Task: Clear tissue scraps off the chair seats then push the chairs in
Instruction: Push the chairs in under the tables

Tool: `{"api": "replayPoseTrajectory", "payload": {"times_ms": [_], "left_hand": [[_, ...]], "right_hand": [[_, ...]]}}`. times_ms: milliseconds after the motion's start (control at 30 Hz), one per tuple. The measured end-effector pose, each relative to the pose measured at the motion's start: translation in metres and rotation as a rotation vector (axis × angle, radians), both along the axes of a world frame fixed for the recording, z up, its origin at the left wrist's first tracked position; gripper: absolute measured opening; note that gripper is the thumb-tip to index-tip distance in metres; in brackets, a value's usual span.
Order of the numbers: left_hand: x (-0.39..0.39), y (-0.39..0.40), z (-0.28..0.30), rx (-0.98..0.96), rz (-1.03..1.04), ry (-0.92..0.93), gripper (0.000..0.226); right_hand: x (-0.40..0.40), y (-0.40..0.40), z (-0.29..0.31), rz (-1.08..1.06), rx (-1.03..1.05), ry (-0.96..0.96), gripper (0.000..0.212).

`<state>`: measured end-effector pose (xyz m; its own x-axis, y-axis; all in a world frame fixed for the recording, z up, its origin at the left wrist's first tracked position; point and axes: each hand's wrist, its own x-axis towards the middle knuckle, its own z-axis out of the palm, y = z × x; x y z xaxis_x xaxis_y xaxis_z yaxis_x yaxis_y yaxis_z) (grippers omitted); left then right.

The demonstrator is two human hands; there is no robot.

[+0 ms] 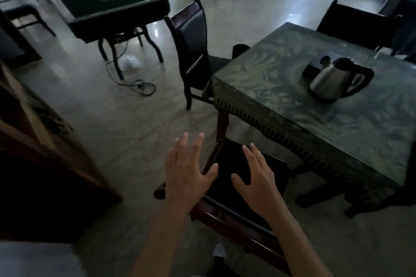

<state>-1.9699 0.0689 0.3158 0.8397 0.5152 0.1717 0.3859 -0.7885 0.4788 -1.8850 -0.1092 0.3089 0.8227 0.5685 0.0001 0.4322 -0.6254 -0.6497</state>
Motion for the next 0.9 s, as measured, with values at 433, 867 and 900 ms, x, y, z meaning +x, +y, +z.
{"api": "replayPoseTrajectory", "payload": {"times_ms": [433,867,900], "left_hand": [[0.034,-0.005,0.002,0.006,-0.329,0.012,0.082],[0.002,-0.012,0.000,-0.020,-0.531,-0.015,0.081],[-0.002,-0.012,-0.002,-0.039,-0.536,-0.008,0.080]], "right_hand": [[-0.014,-0.022,0.002,-0.361,0.039,-0.043,0.077],[-0.076,-0.036,0.008,-0.575,0.042,-0.122,0.075],[-0.080,-0.036,0.007,-0.582,0.070,-0.109,0.075]]}}
